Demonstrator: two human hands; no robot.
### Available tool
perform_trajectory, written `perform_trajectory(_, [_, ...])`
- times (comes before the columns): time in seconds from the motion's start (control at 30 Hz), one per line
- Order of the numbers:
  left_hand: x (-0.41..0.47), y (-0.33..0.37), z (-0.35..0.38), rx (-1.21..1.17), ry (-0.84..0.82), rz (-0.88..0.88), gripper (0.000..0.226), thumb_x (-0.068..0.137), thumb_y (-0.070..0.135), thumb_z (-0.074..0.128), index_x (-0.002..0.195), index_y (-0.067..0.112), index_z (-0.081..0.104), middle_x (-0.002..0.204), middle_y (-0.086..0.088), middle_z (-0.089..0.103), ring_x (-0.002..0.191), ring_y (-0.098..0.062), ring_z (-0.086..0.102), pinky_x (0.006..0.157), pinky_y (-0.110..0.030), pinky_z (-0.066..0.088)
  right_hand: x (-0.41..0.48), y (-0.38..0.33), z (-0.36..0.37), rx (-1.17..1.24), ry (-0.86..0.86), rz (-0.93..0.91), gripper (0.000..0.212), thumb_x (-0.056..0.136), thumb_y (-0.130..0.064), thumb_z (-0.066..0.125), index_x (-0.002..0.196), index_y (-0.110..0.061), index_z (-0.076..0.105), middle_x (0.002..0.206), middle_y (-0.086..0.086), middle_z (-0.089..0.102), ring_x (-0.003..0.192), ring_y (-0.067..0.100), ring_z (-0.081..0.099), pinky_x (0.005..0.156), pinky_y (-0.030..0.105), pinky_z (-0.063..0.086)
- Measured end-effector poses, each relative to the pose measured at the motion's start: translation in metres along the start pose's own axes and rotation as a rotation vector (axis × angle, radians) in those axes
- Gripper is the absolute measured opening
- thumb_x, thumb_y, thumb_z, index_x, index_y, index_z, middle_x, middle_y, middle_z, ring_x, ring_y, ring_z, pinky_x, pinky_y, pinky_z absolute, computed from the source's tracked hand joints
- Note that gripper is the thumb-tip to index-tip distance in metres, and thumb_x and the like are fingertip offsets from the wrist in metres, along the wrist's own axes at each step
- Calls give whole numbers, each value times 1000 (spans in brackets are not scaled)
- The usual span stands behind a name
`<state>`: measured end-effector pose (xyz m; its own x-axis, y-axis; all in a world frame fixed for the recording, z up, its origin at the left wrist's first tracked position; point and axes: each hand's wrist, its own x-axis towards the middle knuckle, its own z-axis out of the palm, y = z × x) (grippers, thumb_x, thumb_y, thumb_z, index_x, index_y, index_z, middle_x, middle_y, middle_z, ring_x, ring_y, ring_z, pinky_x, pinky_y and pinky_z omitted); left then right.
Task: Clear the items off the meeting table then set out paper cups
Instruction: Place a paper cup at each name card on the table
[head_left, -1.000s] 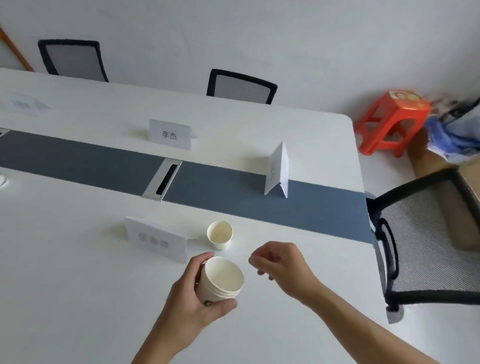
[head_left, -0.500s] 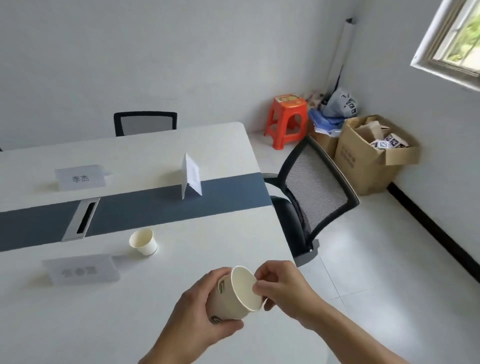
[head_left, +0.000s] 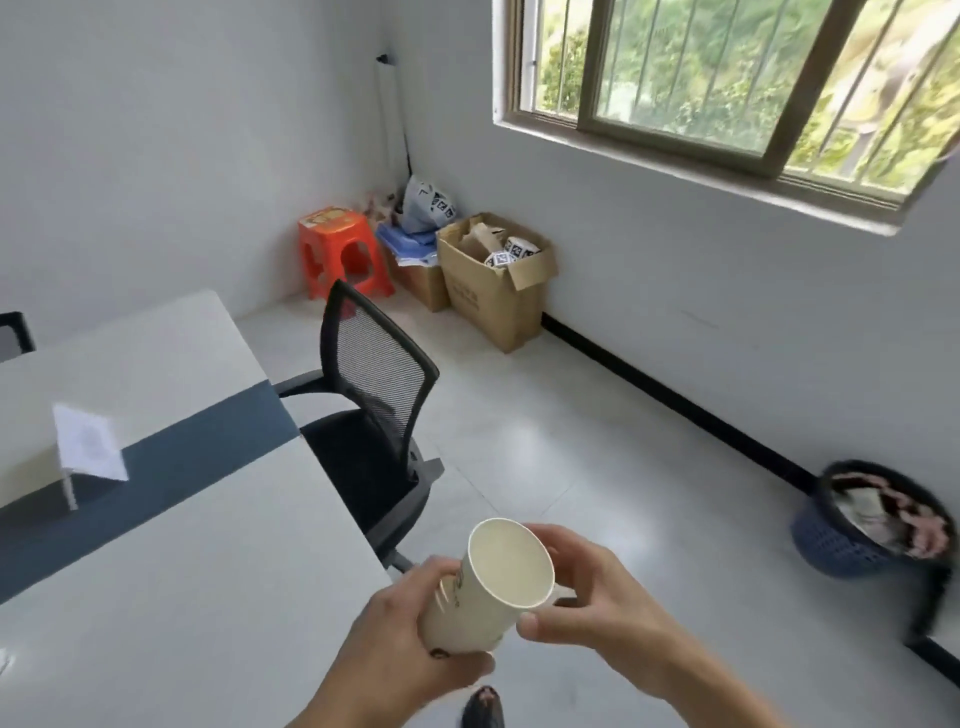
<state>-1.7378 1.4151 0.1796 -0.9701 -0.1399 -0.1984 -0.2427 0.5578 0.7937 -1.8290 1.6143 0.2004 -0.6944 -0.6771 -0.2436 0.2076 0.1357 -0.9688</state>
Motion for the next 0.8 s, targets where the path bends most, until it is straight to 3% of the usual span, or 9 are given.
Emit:
perform_trajectory(0.1, [43,23,22,2,-129,59,58,56,41,81,107,47,56,94,12,67,89,-8,63,79,-31,55,1,4,-38,-14,201,-25,54,55,-23,84,107,-29,70,105,-1,71,105,20,63,79,44,55])
perform_trajectory(0.17, [77,33,36,1,-178,87,59,56,42,81,109,47,54,91,9,67,85,-10,64,79,-32,55,10,7,-68,37,333,-14,52,51,-28,82,102,-24,70,98,-4,73,96,14,65,78,41,55])
perform_trajectory(0.23, [114,40,47,-29,-159,84,65,54,45,82,111,48,53,90,7,68,84,-9,65,77,-24,55,22,7,-104,104,442,-6,58,47,-31,82,102,-18,67,93,-4,72,90,11,65,72,29,54])
perform_trajectory(0.3, [156,46,51,-70,-123,72,72,52,49,84,115,47,50,95,10,68,91,-2,63,78,-13,50,35,3,-143,138,527,13,65,45,-31,81,106,-16,64,95,-2,72,90,10,65,73,26,52])
perform_trajectory(0.37, [196,57,51,-127,-97,61,74,49,51,86,114,44,50,96,13,68,95,-1,63,79,-11,50,44,-5,-181,127,580,18,66,47,-33,81,109,-16,63,100,0,73,96,15,66,81,29,51])
perform_trajectory(0.5, [274,85,41,-236,-85,43,72,44,50,88,108,38,57,98,11,70,90,-12,67,81,-31,58,58,-26,-250,65,707,-1,64,51,-42,78,109,-18,66,100,7,74,97,24,67,82,33,51])
perform_trajectory(0.6, [325,103,34,-268,-88,52,72,39,52,89,104,40,58,97,10,70,87,-12,67,76,-31,58,71,-30,-291,58,803,15,62,47,-45,77,103,-19,68,96,10,73,87,17,67,77,31,50])
perform_trajectory(0.7, [374,113,29,-304,-57,34,76,30,65,88,98,48,60,99,10,71,87,-13,68,77,-34,58,92,-27,-332,33,830,42,63,45,-45,78,101,-19,68,94,9,74,90,27,67,78,34,50])
perform_trajectory(0.8, [426,115,28,-308,-21,14,77,29,61,90,99,43,61,97,8,72,88,-15,68,76,-32,57,126,-26,-378,-1,808,96,67,43,-47,81,102,-17,68,94,8,74,95,30,66,80,36,51])
